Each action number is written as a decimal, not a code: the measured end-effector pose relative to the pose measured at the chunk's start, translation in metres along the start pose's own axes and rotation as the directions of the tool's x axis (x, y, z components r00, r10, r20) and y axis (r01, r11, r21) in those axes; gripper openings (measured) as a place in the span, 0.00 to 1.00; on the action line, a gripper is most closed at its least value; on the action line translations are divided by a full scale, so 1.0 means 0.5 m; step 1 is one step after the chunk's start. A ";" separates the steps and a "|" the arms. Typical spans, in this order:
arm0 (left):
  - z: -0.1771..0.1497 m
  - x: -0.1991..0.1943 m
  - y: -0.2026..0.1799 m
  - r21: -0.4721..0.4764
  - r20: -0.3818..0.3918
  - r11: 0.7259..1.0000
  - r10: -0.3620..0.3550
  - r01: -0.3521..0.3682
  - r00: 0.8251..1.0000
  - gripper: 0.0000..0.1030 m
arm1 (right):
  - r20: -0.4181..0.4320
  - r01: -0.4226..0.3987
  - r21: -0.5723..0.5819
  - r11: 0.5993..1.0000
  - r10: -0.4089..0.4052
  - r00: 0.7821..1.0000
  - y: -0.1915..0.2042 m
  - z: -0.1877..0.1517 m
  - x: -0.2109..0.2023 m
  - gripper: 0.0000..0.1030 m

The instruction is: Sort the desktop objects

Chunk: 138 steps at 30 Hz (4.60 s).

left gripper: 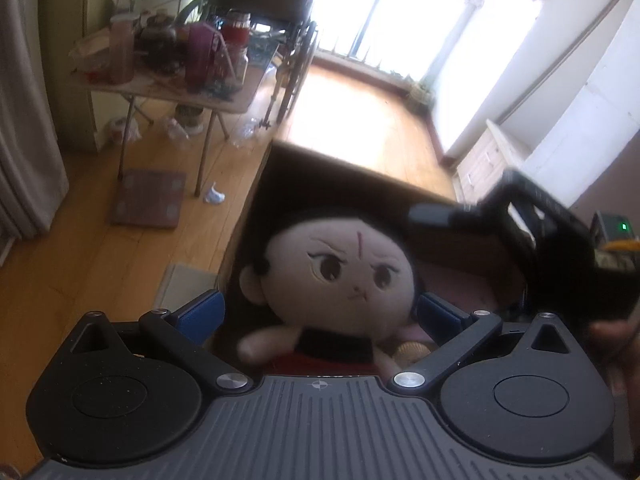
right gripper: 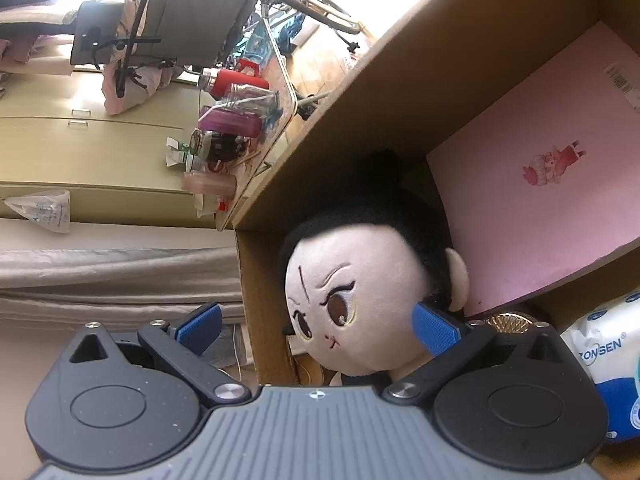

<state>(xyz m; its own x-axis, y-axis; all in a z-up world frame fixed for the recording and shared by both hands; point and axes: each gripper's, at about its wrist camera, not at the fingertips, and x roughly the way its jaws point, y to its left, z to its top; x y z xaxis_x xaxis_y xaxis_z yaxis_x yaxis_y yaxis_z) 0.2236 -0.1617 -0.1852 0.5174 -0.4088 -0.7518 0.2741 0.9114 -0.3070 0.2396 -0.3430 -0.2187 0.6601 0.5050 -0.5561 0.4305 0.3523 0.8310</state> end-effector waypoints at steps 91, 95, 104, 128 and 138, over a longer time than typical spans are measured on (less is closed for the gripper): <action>-0.060 -0.410 -0.269 0.136 0.262 0.861 0.445 -0.489 0.856 1.00 | 0.456 0.486 -0.780 0.395 -0.174 0.873 0.256 -0.362 -0.501 1.00; -0.063 -0.428 -0.259 0.050 0.261 0.895 0.417 -0.443 0.871 1.00 | 0.455 0.482 -0.775 0.410 -0.168 0.874 0.250 -0.358 -0.512 1.00; -0.060 -0.406 -0.221 -0.048 0.102 0.926 0.377 -0.374 0.921 1.00 | 0.415 0.481 -0.778 0.404 -0.244 0.877 0.241 -0.341 -0.496 1.00; -0.089 -0.304 -0.243 0.046 -0.210 0.916 0.398 -0.398 0.893 1.00 | 0.219 0.525 -0.724 0.447 -0.573 0.790 0.182 -0.296 -0.404 1.00; -0.079 -0.283 -0.256 0.047 -0.230 0.920 0.389 -0.389 0.892 1.00 | 0.216 0.537 -0.715 0.448 -0.589 0.779 0.173 -0.277 -0.403 1.00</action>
<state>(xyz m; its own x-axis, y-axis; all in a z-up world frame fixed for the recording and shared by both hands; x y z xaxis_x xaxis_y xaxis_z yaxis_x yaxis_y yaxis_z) 0.0834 -0.2186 -0.0626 0.3818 0.0005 -0.9242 0.0890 0.9953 0.0373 0.0586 -0.3052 -0.0370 0.3934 0.0158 -0.9192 0.1065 0.9923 0.0626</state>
